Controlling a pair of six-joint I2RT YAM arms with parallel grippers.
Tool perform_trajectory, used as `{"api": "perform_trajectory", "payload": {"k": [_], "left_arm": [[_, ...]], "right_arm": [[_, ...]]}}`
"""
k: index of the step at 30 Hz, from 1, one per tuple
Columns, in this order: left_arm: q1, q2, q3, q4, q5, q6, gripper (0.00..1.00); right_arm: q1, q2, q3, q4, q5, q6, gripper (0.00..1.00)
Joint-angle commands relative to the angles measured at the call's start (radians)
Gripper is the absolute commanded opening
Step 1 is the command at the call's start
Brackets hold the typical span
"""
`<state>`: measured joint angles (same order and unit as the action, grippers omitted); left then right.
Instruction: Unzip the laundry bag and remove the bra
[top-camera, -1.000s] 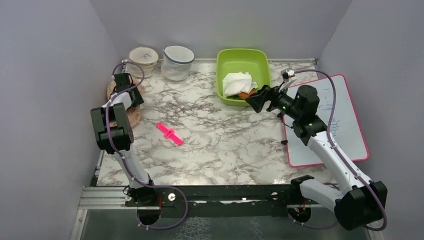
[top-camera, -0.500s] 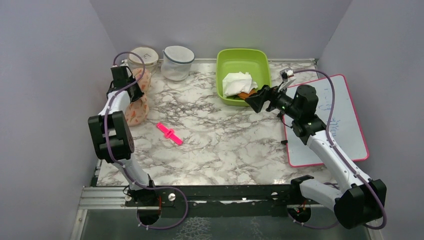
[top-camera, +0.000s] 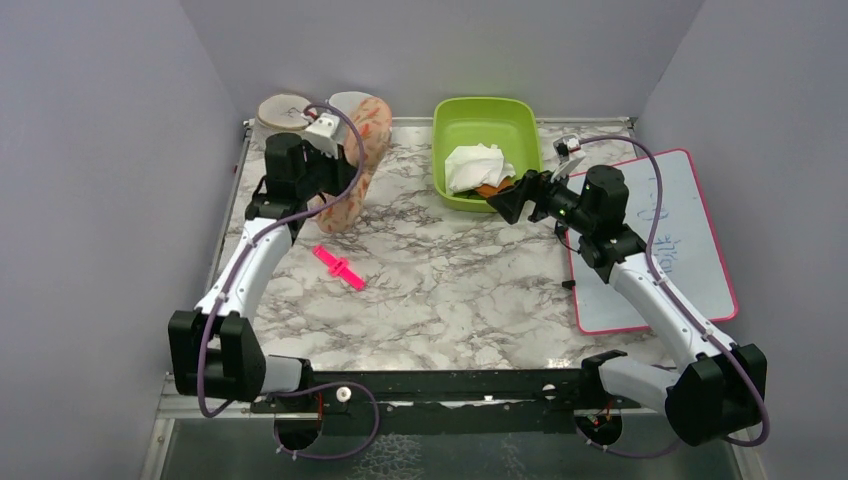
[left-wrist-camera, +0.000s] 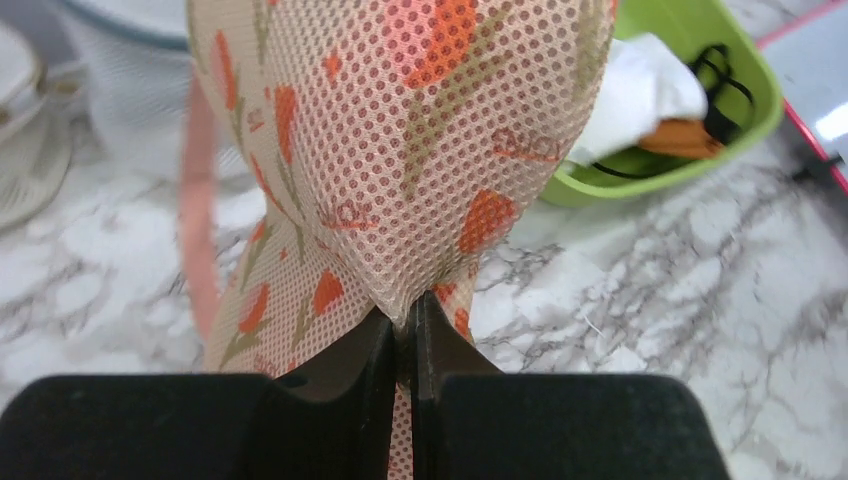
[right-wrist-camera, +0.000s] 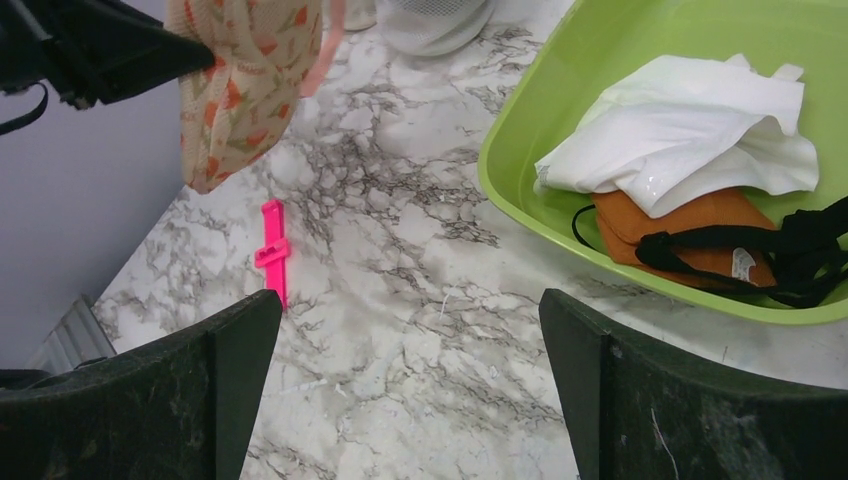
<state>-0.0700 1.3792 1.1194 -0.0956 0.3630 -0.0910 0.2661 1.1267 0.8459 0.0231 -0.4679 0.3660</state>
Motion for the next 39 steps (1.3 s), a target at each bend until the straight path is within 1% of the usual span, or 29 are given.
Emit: {"api": "perform_trajectory", "payload": {"k": [1, 2, 3, 5, 6, 7, 8, 9, 10, 11, 12, 15, 18, 22, 27, 31, 33, 34, 35, 37, 39], "left_arm": [[-0.097, -0.144, -0.105, 0.137, 0.222, 0.301, 0.0], [-0.127, -0.167, -0.138, 0.143, 0.288, 0.374, 0.0], [-0.158, -0.19, -0.173, 0.139, 0.322, 0.448, 0.0], [-0.221, -0.223, -0.22, 0.111, 0.318, 0.533, 0.0], [-0.239, -0.227, -0.228, 0.085, 0.317, 0.569, 0.06], [-0.254, -0.222, -0.231, 0.062, 0.295, 0.587, 0.2], [-0.265, -0.21, -0.227, 0.042, 0.258, 0.585, 0.4], [-0.268, -0.193, -0.205, 0.012, 0.234, 0.569, 0.72], [-0.268, -0.171, -0.171, -0.027, 0.224, 0.554, 0.96], [-0.269, -0.147, -0.129, -0.075, 0.236, 0.549, 0.99], [-0.269, -0.123, -0.1, -0.101, 0.264, 0.545, 0.99], [-0.292, -0.08, -0.083, -0.095, 0.33, 0.512, 0.99], [-0.387, -0.057, -0.085, -0.093, 0.311, 0.521, 0.96], [-0.59, -0.094, -0.163, -0.033, 0.189, 0.573, 0.95], [-0.856, -0.165, -0.313, 0.105, 0.006, 0.662, 0.93], [-1.047, -0.157, -0.425, 0.222, -0.099, 0.793, 0.92], [-1.085, -0.113, -0.428, 0.232, -0.12, 0.879, 0.85], [-1.095, -0.08, -0.399, 0.192, -0.126, 0.916, 0.79], [-1.097, -0.048, -0.363, 0.146, -0.124, 0.943, 0.76], [-1.099, 0.004, -0.306, 0.088, -0.108, 0.999, 0.72], [-1.101, 0.033, -0.3, 0.116, -0.085, 1.013, 0.72]], "right_arm": [[-0.007, -0.005, 0.026, 0.011, 0.005, -0.001, 1.0], [-0.007, -0.008, 0.025, 0.009, 0.009, 0.0, 1.0], [-0.007, -0.01, 0.026, 0.005, 0.011, -0.001, 1.0], [-0.007, -0.016, 0.024, -0.003, 0.018, -0.005, 1.0], [-0.007, -0.02, 0.02, -0.006, 0.022, -0.005, 1.0], [-0.007, -0.022, 0.016, -0.008, 0.026, -0.007, 1.0], [-0.007, -0.025, 0.012, -0.008, 0.029, -0.008, 1.0], [-0.007, -0.025, 0.007, -0.009, 0.031, -0.009, 1.0], [-0.007, -0.024, 0.003, -0.009, 0.032, -0.009, 1.0], [-0.007, -0.022, -0.001, -0.012, 0.034, -0.008, 1.0], [-0.007, -0.018, -0.003, -0.015, 0.033, -0.01, 1.0], [-0.008, 0.003, -0.004, -0.031, 0.004, -0.017, 1.0], [-0.007, 0.033, 0.005, -0.086, -0.014, -0.025, 1.0], [-0.007, 0.052, -0.009, -0.126, -0.018, -0.033, 1.0], [-0.007, 0.036, -0.069, -0.109, 0.02, -0.009, 1.0], [-0.007, 0.023, -0.091, -0.117, 0.051, 0.006, 1.0], [-0.007, 0.007, -0.094, -0.124, 0.092, 0.013, 1.0], [-0.007, -0.002, -0.094, -0.128, 0.107, 0.015, 1.0], [-0.007, -0.014, -0.099, -0.129, 0.12, 0.014, 1.0], [-0.007, -0.038, -0.112, -0.123, 0.137, 0.02, 1.0], [-0.007, -0.06, -0.128, -0.112, 0.154, 0.026, 1.0]]}}
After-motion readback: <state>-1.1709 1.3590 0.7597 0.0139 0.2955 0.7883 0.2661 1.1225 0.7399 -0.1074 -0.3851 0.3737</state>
